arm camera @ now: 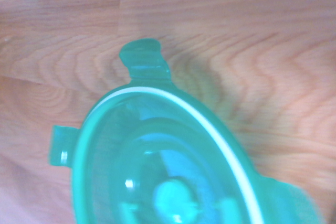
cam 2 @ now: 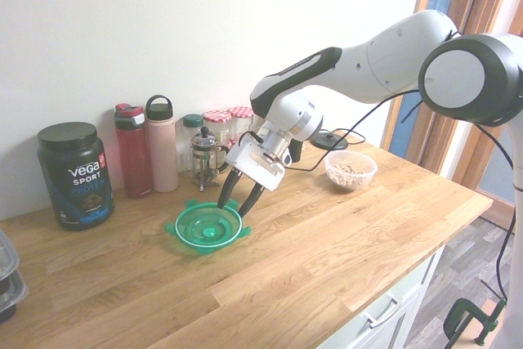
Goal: Cover the lid of food container
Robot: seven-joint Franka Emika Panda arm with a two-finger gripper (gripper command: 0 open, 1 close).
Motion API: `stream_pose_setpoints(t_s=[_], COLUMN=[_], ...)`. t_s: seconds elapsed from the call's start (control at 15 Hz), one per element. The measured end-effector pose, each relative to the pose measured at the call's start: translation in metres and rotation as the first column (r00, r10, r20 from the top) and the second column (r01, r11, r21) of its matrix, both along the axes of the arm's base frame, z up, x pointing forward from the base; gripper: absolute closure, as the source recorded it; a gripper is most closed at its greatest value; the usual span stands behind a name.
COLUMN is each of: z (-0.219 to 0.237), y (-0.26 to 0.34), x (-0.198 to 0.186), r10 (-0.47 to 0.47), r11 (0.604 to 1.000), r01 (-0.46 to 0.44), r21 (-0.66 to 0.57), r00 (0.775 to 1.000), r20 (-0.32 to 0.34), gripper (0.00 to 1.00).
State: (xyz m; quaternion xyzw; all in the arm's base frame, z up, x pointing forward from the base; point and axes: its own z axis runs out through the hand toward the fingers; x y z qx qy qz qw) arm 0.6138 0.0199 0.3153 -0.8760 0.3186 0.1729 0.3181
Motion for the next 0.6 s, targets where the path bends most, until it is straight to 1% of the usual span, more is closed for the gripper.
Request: stream_pose_setpoints(t_s=[0.13,0.2,0.33,0.6], z=[-0.002,-0.004,-0.007,-0.01], y=[0.012,0.017,0.025,0.029], x=[0.0,-0.001,-0.001,-0.002], r10=[0.022,0.024,0.024,0.025], r11=[0.999,0.998,0.997,0.997], r01=[-0.021,-0.023,-0.021,-0.021], r21=[0.036,0.05,0.072,0.077], r00=[0.999,0.999,0.999,0.999], r20=[-0.025,-0.032,-0.042,-0.049], gripper=[0.0,1.0,1.0,1.0])
